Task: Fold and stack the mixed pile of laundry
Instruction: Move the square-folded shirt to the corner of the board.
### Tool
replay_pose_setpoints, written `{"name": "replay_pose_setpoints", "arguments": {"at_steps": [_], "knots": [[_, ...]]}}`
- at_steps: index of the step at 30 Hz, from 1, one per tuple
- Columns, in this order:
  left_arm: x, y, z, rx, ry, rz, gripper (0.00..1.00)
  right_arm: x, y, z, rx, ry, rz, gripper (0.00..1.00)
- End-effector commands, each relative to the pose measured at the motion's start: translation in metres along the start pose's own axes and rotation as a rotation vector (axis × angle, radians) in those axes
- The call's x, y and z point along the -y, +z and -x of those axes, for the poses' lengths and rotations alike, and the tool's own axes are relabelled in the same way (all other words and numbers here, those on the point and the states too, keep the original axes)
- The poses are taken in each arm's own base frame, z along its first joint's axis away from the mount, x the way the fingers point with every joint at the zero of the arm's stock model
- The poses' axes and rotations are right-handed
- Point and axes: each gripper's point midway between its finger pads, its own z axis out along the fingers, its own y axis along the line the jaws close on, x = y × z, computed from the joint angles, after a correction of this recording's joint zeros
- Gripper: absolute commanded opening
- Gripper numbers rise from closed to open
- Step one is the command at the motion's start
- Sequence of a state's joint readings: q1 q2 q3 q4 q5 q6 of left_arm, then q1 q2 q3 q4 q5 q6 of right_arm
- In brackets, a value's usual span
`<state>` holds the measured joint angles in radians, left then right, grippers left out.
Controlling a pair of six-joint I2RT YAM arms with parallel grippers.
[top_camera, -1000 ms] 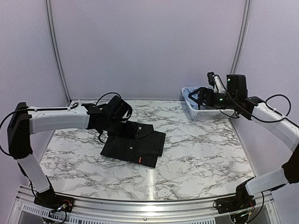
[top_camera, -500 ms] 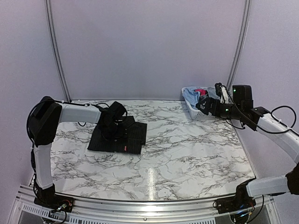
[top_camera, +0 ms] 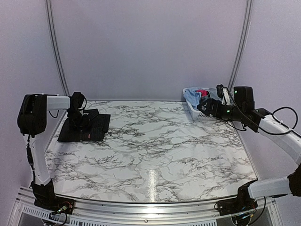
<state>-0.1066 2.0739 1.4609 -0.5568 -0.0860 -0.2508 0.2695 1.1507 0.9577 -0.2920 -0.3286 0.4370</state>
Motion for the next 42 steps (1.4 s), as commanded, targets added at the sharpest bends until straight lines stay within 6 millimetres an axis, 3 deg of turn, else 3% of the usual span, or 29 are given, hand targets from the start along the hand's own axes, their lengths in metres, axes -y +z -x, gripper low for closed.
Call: {"name": "replay_pose_setpoints", "arguments": {"at_steps": [1,5,9,11,14,21,26,33,42], "knots": [[-0.037,0.027,-0.033,-0.208,0.123,0.035,0.89,-0.001,0.002,0.013,0.022,0.010,0.007,0.98],[-0.038,0.000,-0.002,-0.105,0.181,0.048,0.95,-0.003,0.008,0.015,0.006,0.003,0.024,0.98],[-0.029,-0.052,0.023,0.022,0.136,-0.008,0.99,-0.008,0.010,0.018,-0.005,-0.017,0.046,0.98],[-0.025,-0.075,0.015,0.048,0.063,-0.047,0.99,-0.010,0.011,0.019,-0.010,-0.034,0.056,0.99],[-0.024,-0.084,-0.017,0.018,-0.016,-0.060,0.99,-0.011,0.011,0.017,-0.018,-0.046,0.067,0.98],[-0.016,-0.063,-0.105,-0.108,-0.049,-0.009,0.99,-0.010,0.012,0.009,-0.032,-0.053,0.087,0.98],[-0.024,-0.042,-0.128,-0.155,-0.046,0.035,0.99,-0.011,0.014,0.005,-0.041,-0.046,0.103,0.98],[-0.017,-0.008,-0.108,-0.162,0.014,0.051,0.99,-0.006,0.014,0.003,-0.043,-0.035,0.083,0.99],[-0.013,0.019,-0.033,-0.104,0.052,0.026,0.99,-0.002,0.014,0.006,-0.037,-0.009,0.055,0.99]]}}
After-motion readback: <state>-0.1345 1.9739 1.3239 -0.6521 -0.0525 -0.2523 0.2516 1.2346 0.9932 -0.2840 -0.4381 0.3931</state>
